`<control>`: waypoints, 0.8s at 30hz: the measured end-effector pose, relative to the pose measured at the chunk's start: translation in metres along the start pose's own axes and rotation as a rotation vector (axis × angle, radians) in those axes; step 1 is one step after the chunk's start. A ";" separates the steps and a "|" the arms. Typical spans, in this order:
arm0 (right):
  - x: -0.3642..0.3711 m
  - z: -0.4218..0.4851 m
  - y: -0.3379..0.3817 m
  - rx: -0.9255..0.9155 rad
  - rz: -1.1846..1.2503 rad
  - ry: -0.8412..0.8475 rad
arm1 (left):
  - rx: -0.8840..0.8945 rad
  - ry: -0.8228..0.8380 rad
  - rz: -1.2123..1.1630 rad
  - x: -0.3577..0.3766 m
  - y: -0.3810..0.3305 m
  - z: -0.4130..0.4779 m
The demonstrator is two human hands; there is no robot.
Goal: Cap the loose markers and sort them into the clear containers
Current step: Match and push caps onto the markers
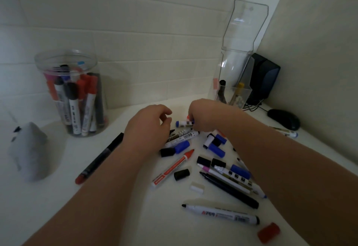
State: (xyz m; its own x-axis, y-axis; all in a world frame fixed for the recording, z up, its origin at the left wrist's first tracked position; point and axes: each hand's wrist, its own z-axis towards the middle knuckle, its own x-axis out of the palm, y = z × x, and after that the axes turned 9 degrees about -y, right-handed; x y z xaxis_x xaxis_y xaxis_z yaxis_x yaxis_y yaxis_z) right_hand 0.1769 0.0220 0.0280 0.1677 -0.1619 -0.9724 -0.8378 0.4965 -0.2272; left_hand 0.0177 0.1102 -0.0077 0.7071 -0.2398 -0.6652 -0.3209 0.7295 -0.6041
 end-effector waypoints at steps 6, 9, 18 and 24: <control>-0.019 -0.014 -0.003 0.043 0.054 -0.075 | 0.054 -0.030 -0.033 0.002 -0.001 -0.003; -0.039 -0.042 0.003 0.009 0.082 -0.120 | 0.180 -0.057 -0.102 0.003 -0.003 -0.006; -0.048 -0.145 -0.011 0.074 0.759 -0.344 | -0.098 0.211 -0.841 -0.004 -0.023 -0.028; -0.023 -0.195 -0.035 0.449 1.225 -0.715 | -0.265 0.310 -1.284 -0.002 -0.038 -0.038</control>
State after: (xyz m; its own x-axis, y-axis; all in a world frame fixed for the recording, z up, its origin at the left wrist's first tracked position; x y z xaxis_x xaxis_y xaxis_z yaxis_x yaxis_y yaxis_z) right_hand 0.1012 -0.1581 0.0688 -0.1808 0.9171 -0.3554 -0.4391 0.2481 0.8635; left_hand 0.0048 0.0584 -0.0001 0.4378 -0.8143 0.3811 0.3195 -0.2553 -0.9125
